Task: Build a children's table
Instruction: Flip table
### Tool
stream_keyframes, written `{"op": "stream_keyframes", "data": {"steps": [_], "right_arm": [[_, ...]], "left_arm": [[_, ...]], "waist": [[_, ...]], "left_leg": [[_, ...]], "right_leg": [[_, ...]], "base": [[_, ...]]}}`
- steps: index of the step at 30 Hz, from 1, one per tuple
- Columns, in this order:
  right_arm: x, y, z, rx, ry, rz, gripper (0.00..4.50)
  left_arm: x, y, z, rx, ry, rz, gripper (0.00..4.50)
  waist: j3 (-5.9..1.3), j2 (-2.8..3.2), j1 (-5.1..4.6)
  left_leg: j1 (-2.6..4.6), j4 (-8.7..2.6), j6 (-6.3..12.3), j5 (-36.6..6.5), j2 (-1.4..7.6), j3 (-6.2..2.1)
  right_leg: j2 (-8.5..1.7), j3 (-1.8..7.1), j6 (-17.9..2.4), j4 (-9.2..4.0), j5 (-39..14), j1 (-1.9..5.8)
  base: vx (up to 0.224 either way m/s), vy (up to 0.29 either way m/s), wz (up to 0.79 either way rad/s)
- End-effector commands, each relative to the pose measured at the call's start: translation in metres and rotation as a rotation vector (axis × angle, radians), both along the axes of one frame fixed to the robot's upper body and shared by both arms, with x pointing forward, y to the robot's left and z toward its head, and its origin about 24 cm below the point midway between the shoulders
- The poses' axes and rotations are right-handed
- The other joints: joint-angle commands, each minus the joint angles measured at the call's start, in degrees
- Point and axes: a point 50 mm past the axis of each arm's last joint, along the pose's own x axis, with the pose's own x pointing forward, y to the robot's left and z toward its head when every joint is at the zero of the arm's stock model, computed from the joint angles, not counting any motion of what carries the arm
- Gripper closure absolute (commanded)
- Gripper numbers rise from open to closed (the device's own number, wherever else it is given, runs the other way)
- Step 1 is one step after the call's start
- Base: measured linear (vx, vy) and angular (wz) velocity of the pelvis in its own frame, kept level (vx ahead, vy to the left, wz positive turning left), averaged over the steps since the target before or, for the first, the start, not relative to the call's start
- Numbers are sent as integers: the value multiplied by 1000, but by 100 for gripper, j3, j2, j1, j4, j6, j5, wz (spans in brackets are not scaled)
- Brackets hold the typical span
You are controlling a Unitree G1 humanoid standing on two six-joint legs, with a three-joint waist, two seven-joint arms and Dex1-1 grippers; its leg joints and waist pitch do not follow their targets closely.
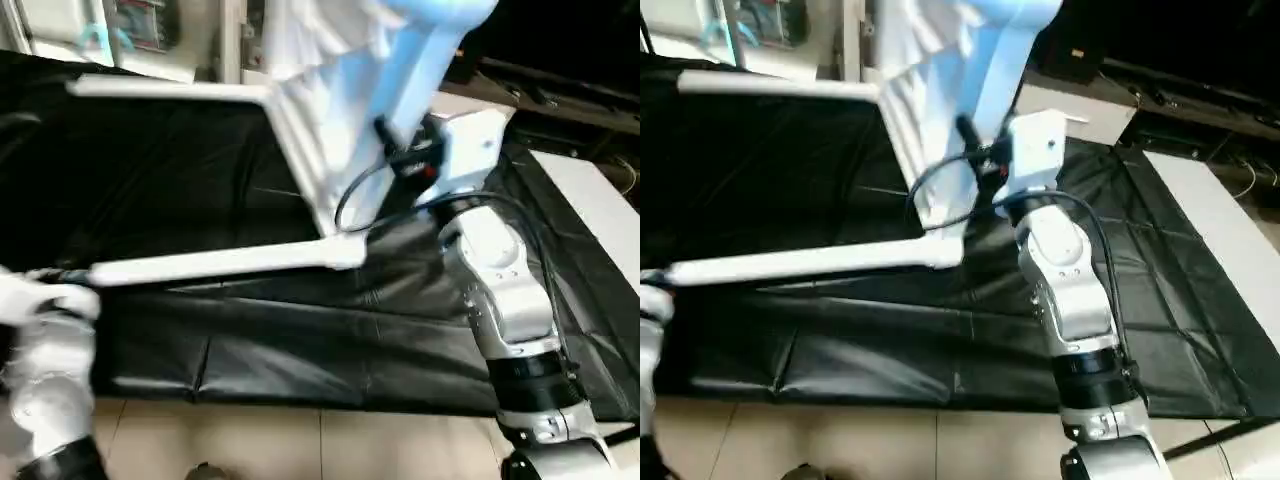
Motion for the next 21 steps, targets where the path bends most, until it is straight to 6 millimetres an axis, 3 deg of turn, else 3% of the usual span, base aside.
{"op": "stream_keyframes", "data": {"steps": [1,8,12,14,15,16,21], "right_arm": [[-5,-15,29,0,-131,-71,236],[-6,-11,28,3,-120,-61,243],[-7,-5,27,15,-104,-29,244],[-9,2,28,29,-100,38,244],[-10,5,29,28,-98,49,189],[-11,7,30,28,-91,56,189],[-17,15,36,72,-84,92,134]], "left_arm": [[-15,18,-18,-15,98,96,9],[-29,55,-7,116,144,162,9],[-22,52,9,303,138,53,9],[-11,36,16,396,129,-79,9],[-6,28,19,418,115,-135,9],[1,15,22,460,106,-226,9],[21,-35,30,587,59,-531,9]], "waist": [[-375,154,-31],[-364,189,-162],[-350,224,-165],[-343,208,-151],[-341,227,-123],[-330,206,-110],[-322,240,-69]], "left_leg": [[129,-421,-505,-867,-20,9],[132,-419,-451,-1004,-13,6],[178,-425,-425,-1026,18,27],[185,-431,-440,-1080,27,29],[209,-431,-455,-1155,35,37],[211,-438,-469,-1233,35,44],[195,-462,-610,-1398,39,38]], "right_leg": [[-54,29,-189,-250,-388,247],[-48,44,-343,-250,-602,198],[-45,51,-464,-246,-542,151],[-47,50,-489,-242,-578,146],[-49,50,-514,-240,-628,120],[-46,52,-543,-246,-671,108],[-54,60,-487,-231,-809,108]], "base": [[0,0,0],[0,0,0],[0,0,0],[0,0,0],[0,0,0],[0,0,0],[0,0,0]]}}
